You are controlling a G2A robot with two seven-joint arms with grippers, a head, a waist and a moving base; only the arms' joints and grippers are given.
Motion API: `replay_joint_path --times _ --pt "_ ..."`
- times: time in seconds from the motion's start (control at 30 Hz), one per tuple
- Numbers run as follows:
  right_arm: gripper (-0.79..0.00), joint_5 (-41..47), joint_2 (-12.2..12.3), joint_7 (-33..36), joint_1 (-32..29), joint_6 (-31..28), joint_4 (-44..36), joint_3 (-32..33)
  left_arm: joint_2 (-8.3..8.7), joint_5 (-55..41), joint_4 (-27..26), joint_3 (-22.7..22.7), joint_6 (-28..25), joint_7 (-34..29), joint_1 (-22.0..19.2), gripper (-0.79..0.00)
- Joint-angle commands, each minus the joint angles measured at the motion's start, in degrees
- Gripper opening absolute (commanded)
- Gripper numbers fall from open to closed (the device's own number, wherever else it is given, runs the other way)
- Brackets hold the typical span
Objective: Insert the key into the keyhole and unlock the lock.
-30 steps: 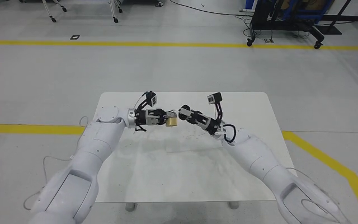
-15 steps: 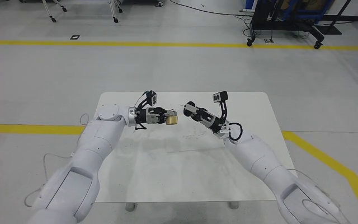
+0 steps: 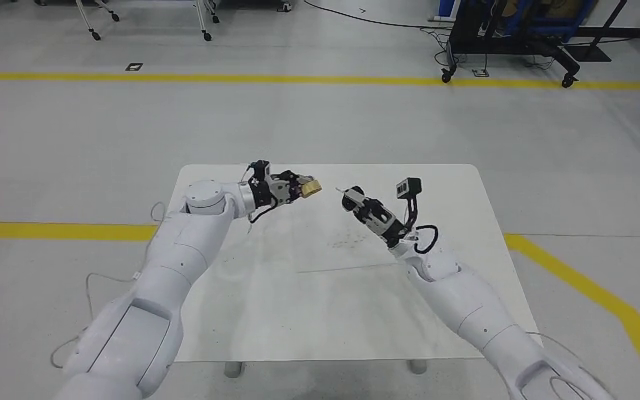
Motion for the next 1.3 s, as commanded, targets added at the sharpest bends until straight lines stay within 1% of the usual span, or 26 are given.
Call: replay_joint_path --times 0.0,0.03,0.5,0.57,0.63,0.7,0.8,0.87,0.93,1.0,1.03,1.17,1.2,1.27 --pt "-0.785 -2.21 0.51 -1.96 -1.78 3.04 -2.79 1.21 -0.03 1.69 -0.31 0.42 -0.39 1.79 -0.03 -0.785" --pt "-0.785 -3.93 0.86 -1.93 -2.58 4.95 -4.73 1.77 -0.03 1.69 -0.31 0.42 -0.39 1.79 -0.03 -0.785" --pt "-0.785 -3.93 0.86 -1.93 -2.58 4.95 -4.73 1.77 -0.03 1.69 -0.31 0.42 -0.39 1.79 -0.03 -0.785" --pt "-0.785 -5.2 0.71 -3.21 -2.62 6.08 -4.91 1.47 -0.05 2.46 -1.48 0.54 -0.62 3.95 0.7 -0.785" --pt "-0.785 -6.98 -0.02 -6.84 -2.48 8.11 -5.57 0.19 -0.04 1.85 -3.44 0.03 -0.79 5.3 1.86 -0.785" --pt "-0.785 -6.84 -1.1 -9.8 -2.53 9.15 -5.35 -1.58 0.16 2.7 -5.08 -0.41 -1.81 7.6 2.76 -0.785" --pt "-0.785 -5.1 -2.26 -12.95 -2.48 9.03 -4.26 -2.66 0.38 2.79 -6.95 -1.17 -2.89 9.11 3.97 -0.785" --pt "-0.785 -7.67 -2.99 -17.99 -2.09 8.42 -2.82 -3.12 0.67 5.0 -8.07 -1.39 -3.83 12.03 4.43 -0.785" --pt "-0.785 -8.37 -3.79 -20.83 -2.12 8.67 -2.65 -3.99 0.86 5.78 -9.71 -1.7 -3.94 13.04 5.26 -0.785" --pt "-0.785 -8.46 -4.39 -22.08 -1.74 9.19 -1.88 -4.32 1.06 7.43 -11.22 -1.72 -3.71 14.31 5.96 -0.785" --pt "-0.785 -8.33 -4.71 -22.26 -1.63 9.32 -1.75 -4.59 1.1 6.8 -11.96 -1.97 -3.16 13.52 6.43 -0.785" --pt "-0.785 -6.79 -5.72 -21.88 -1.19 9.29 -0.6 -4.83 1.48 9.73 -13.91 -2.31 -2.57 16.19 7.25 -0.785" --pt "-0.785 -6.64 -5.93 -21.78 -1.09 9.24 -0.31 -4.86 1.6 11.52 -14.42 -2.16 -2.58 17.67 7.39 -0.785" --pt "-0.785 -6.76 -6.35 -21.78 -0.84 9.41 0.36 -4.93 1.68 11.98 -15.67 -2.34 -2.15 18.23 8.14 -0.785"
